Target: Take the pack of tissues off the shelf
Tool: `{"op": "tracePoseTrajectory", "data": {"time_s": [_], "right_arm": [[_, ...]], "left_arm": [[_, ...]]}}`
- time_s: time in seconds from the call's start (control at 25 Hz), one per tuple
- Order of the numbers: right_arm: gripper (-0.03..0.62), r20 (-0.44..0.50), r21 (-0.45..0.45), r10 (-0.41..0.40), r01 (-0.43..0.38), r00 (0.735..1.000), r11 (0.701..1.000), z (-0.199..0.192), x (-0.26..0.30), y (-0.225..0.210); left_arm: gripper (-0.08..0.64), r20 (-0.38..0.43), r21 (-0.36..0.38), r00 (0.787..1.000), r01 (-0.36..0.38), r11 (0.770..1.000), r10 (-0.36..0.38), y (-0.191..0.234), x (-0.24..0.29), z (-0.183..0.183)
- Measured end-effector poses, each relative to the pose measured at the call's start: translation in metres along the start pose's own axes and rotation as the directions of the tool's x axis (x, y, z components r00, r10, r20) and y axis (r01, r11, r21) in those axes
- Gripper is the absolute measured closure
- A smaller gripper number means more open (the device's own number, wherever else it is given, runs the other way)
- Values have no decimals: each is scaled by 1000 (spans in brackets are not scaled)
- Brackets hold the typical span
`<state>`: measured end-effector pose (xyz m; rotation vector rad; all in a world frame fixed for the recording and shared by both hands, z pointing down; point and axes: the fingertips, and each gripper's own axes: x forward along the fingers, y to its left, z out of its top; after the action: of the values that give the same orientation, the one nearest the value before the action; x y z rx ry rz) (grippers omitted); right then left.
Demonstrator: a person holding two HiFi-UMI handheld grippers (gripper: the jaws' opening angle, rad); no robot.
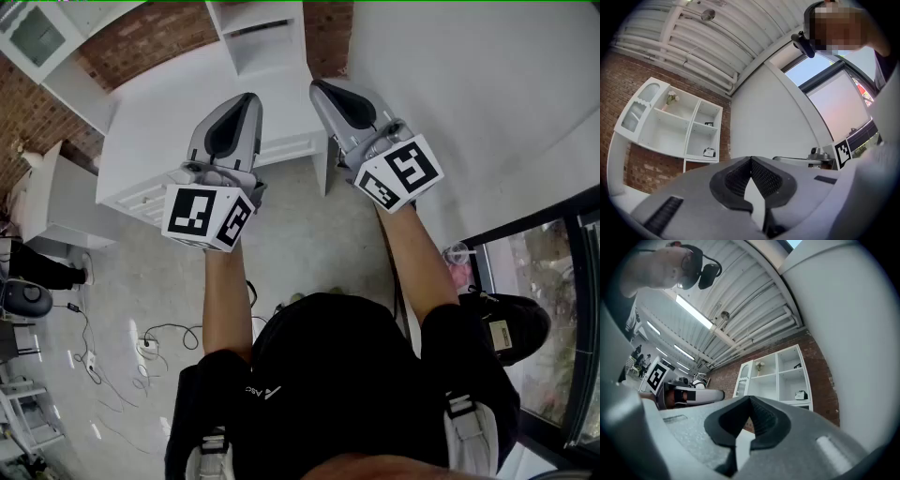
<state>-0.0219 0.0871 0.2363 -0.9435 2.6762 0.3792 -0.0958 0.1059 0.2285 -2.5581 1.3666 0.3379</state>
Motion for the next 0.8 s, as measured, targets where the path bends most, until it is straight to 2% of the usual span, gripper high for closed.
{"op": "tracePoseTrajectory", "data": {"time_s": [0.36, 0.8], "right_arm": [[592, -6, -4, 32, -32, 999, 999, -3, -11, -20], [591, -6, 10, 60, -60, 998, 998, -10, -25, -71]], "left_arm": [[561, -11, 1, 1000, -12, 1000, 12, -10, 26, -10], [561, -2, 23, 997, -79, 997, 79, -15, 79, -13]]}}
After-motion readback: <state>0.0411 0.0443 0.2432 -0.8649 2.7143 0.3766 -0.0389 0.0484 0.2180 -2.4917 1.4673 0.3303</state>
